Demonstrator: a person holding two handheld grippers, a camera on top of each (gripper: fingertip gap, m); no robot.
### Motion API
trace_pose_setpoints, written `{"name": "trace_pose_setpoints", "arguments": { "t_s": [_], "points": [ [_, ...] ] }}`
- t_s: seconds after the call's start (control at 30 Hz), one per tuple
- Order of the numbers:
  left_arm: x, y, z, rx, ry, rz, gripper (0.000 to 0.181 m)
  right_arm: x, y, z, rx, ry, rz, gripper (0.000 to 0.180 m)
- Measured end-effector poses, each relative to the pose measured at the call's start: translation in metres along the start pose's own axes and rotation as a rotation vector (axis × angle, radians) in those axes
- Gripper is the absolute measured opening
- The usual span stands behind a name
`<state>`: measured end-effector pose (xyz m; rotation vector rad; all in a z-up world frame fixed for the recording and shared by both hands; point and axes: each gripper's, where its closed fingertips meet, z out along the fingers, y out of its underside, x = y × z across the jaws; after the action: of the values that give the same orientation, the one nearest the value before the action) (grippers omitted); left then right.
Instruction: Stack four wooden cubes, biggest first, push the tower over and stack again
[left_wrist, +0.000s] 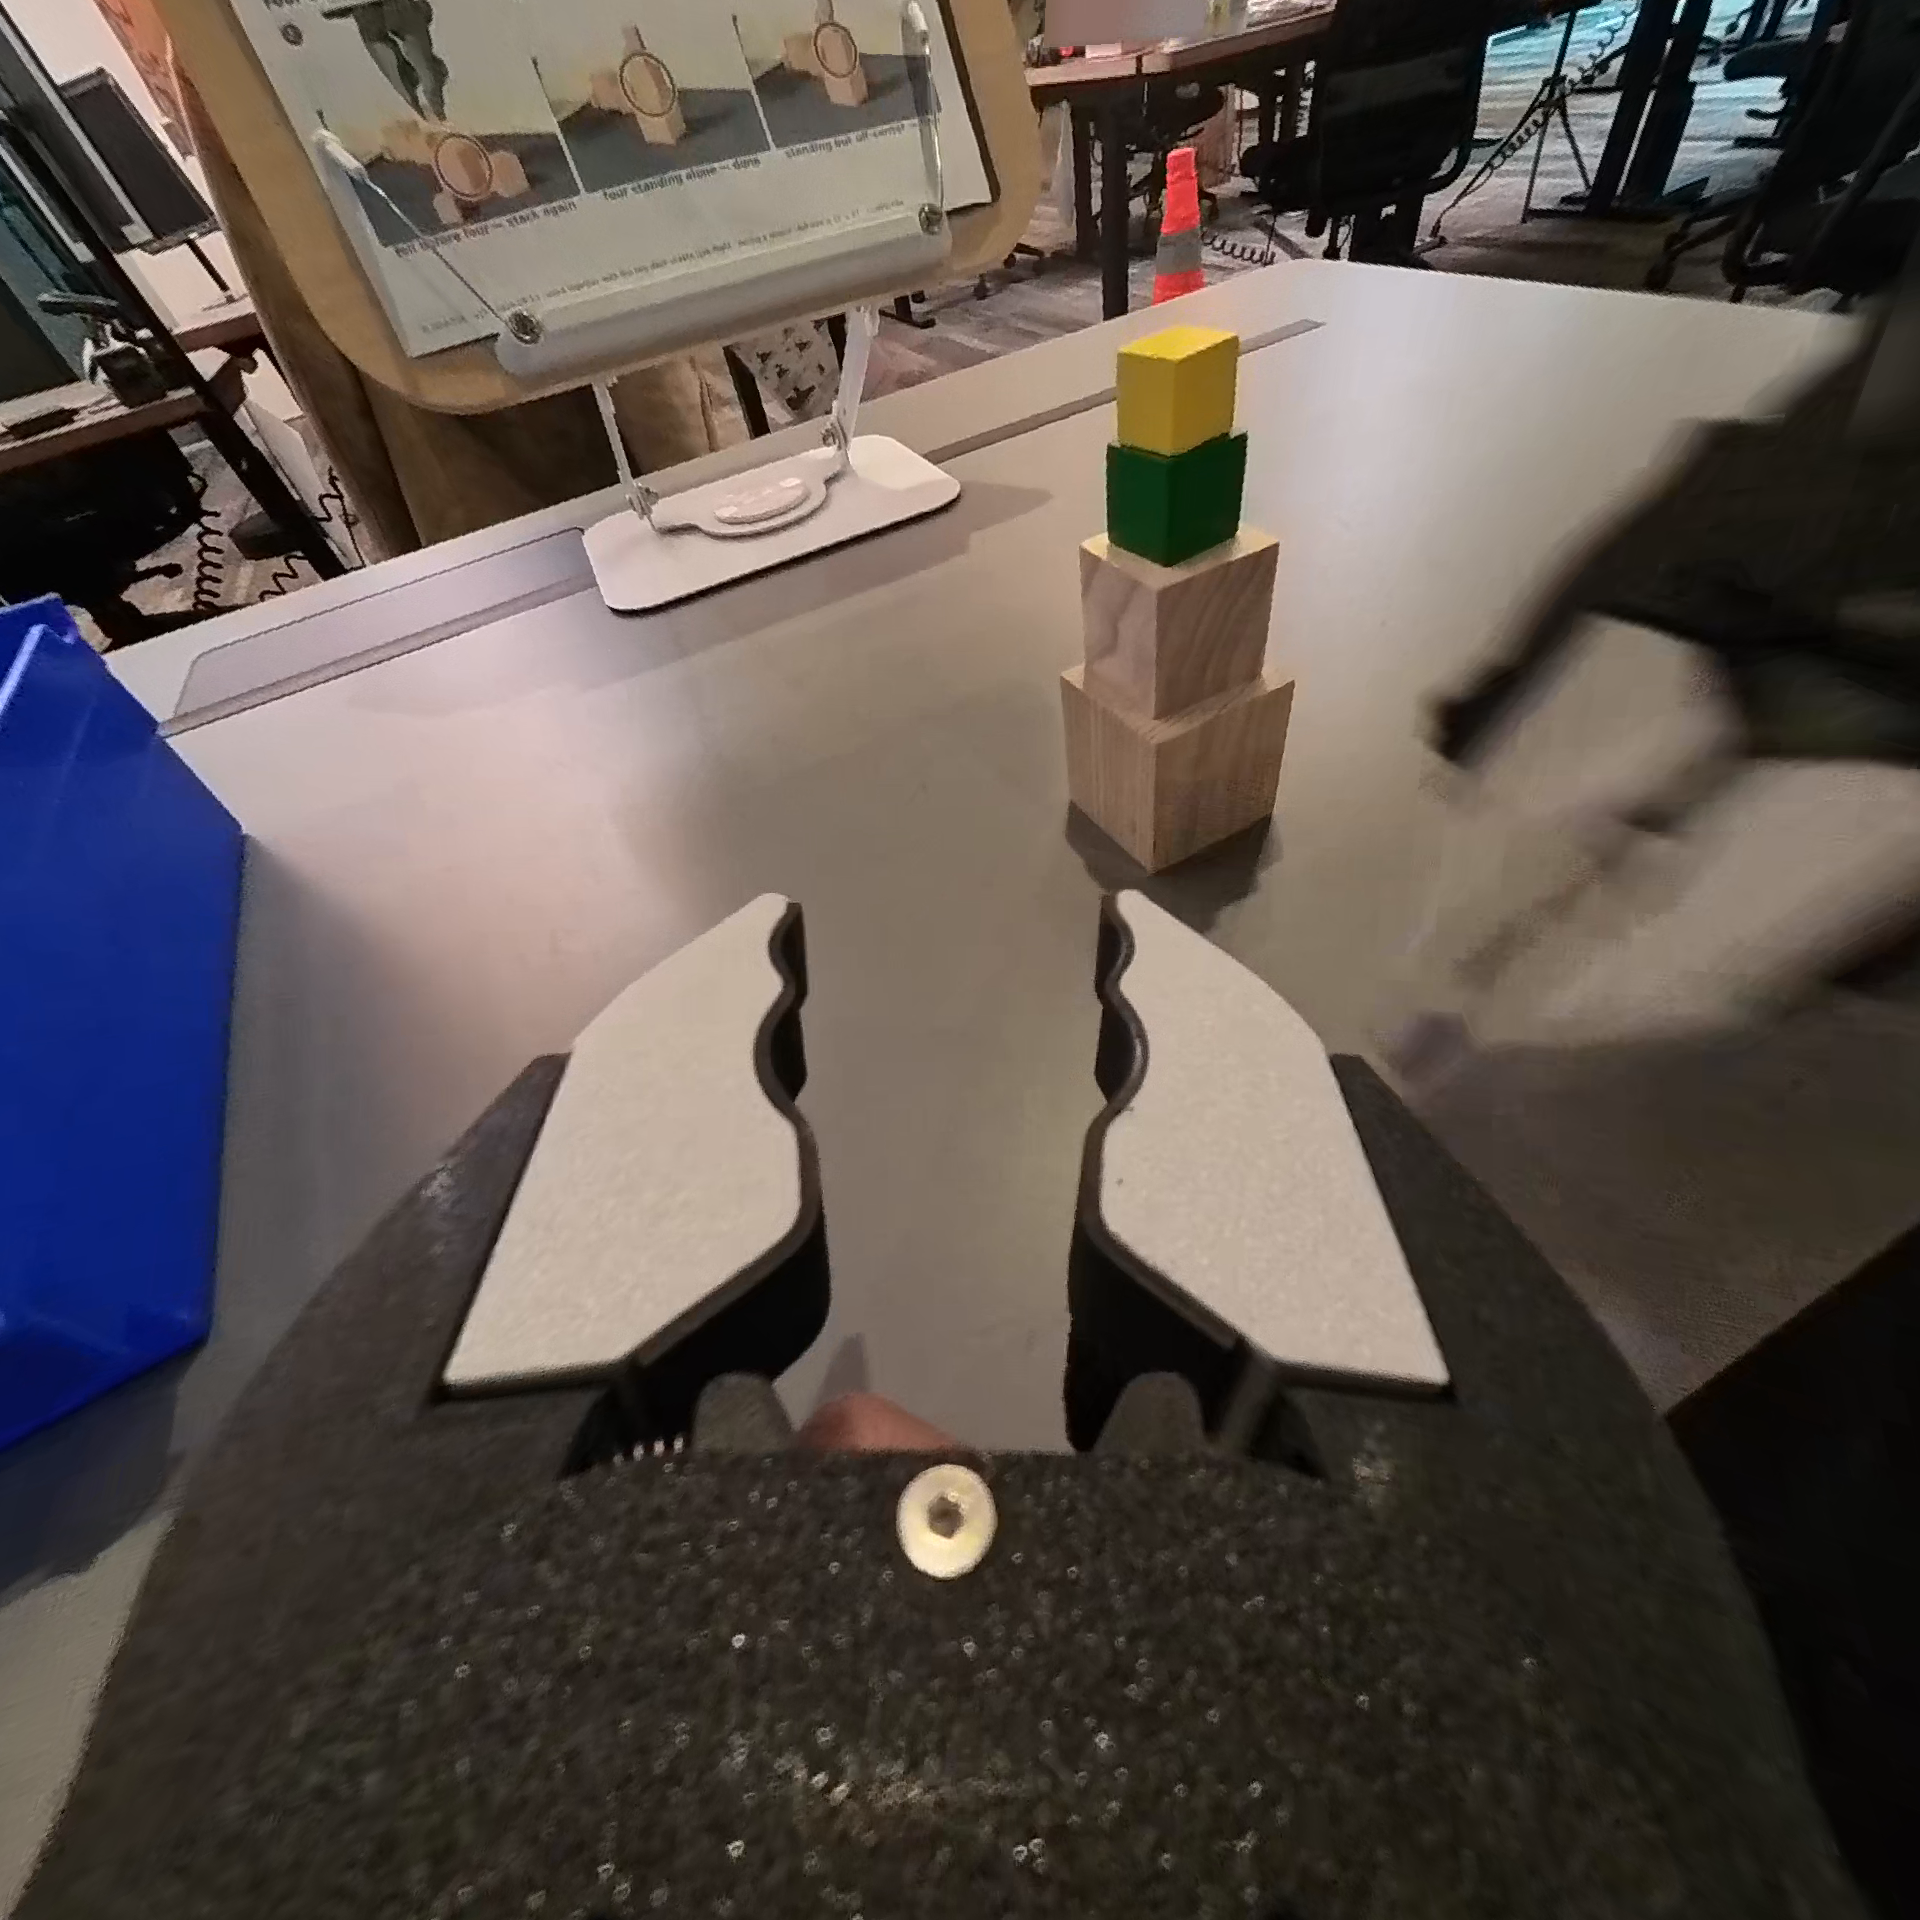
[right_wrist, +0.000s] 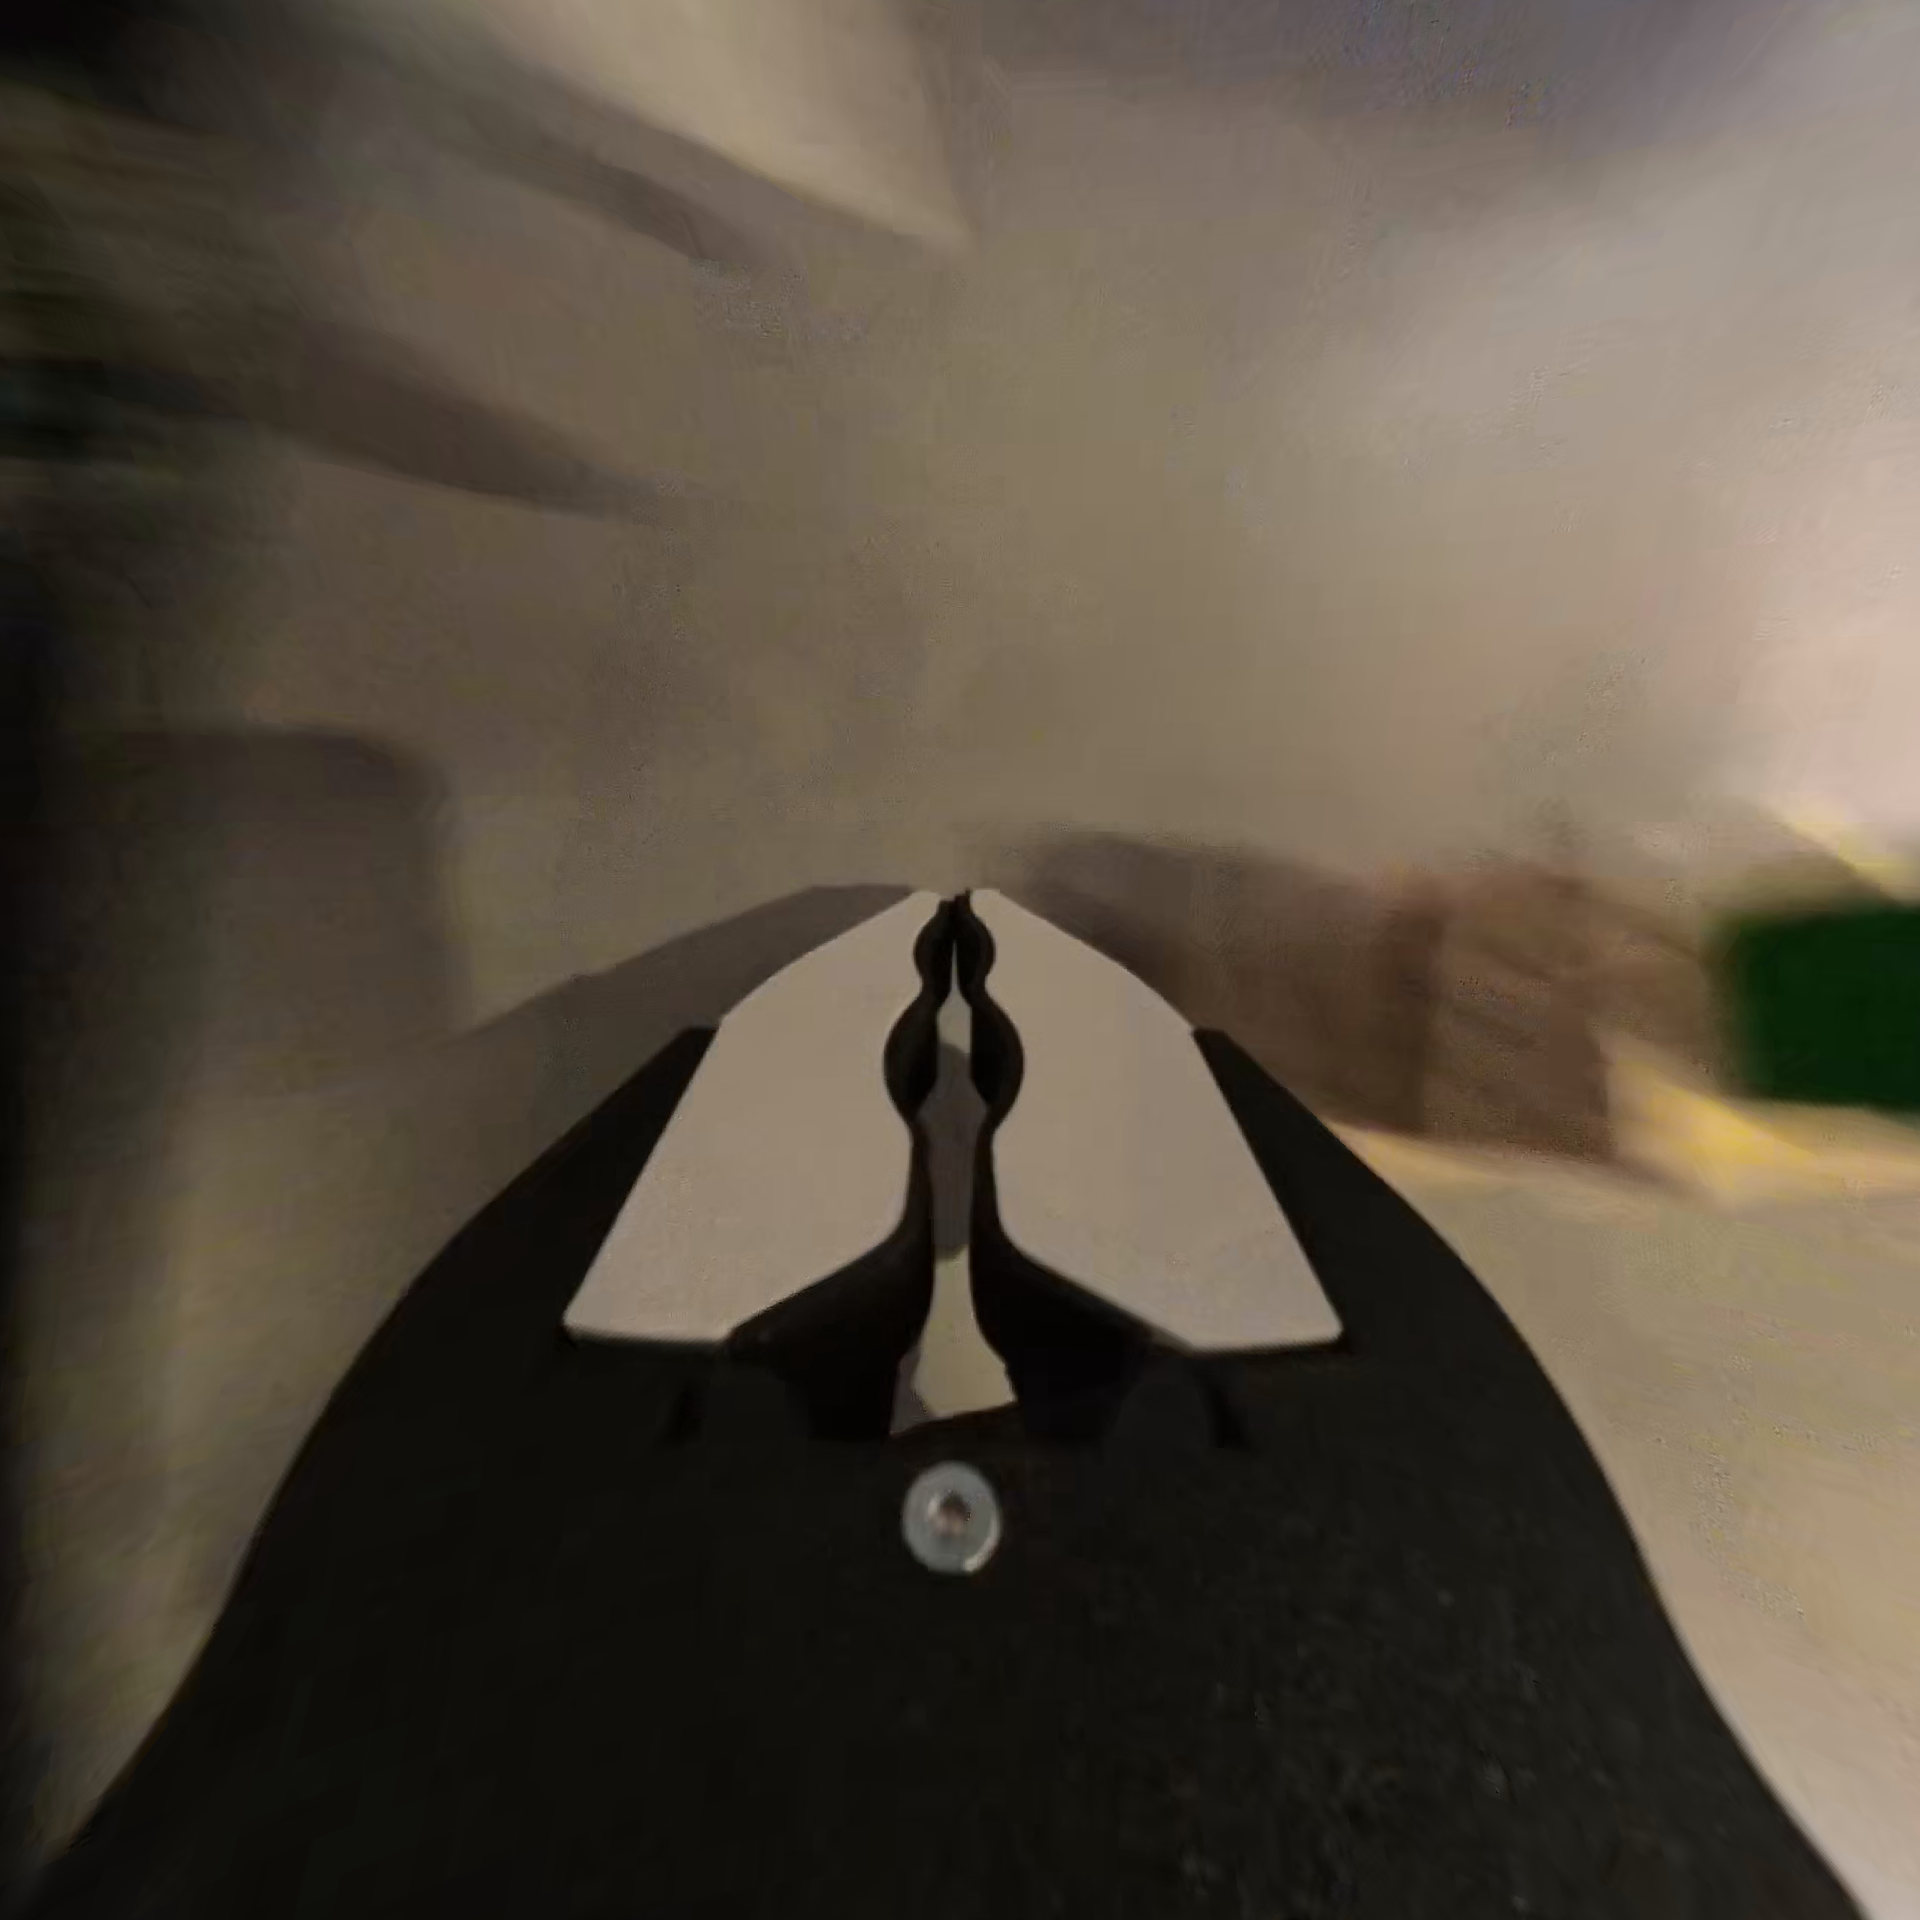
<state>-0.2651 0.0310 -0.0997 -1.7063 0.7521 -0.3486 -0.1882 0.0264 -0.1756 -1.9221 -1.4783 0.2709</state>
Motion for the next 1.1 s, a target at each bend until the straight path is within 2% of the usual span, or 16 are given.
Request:
{"name": "trace_pose_setpoints", "arguments": {
  "t_s": [0.03,0.07,0.1,0.2,0.37,0.43,0.53,0.7,1.1],
  "points": [
    [0.0,0.001,0.001,-0.006,0.0,0.001,0.053,0.049,0.024,0.011,-0.062,0.12,0.118,0.0],
    [-0.001,0.003,0.001,-0.014,-0.003,0.004,0.053,0.064,0.025,0.011,0.012,0.082,0.25,0.0],
    [0.0,0.006,0.002,-0.024,-0.002,0.007,0.053,0.057,0.019,0.003,0.064,0.017,0.273,0.0],
    [0.001,0.014,0.002,-0.052,0.013,-0.005,0.053,0.033,0.012,-0.034,0.1,0.184,0.106,0.0],
    [0.001,0.024,0.004,-0.077,0.022,-0.043,0.054,0.024,0.044,-0.081,0.074,0.439,0.322,0.001],
    [0.001,0.022,0.004,-0.063,0.006,-0.032,0.056,0.026,0.054,-0.1,0.129,0.605,0.355,0.016],
    [0.002,0.022,0.004,-0.06,-0.016,0.001,0.056,0.024,0.054,-0.12,0.259,0.717,0.374,0.017],
    [0.007,0.02,0.009,-0.064,-0.019,0.032,0.057,0.017,0.055,-0.118,0.322,0.602,0.432,0.023],
    [0.009,0.018,0.011,-0.06,-0.037,0.068,0.056,0.015,0.061,-0.122,0.316,0.623,0.424,0.025]
  ]
}}
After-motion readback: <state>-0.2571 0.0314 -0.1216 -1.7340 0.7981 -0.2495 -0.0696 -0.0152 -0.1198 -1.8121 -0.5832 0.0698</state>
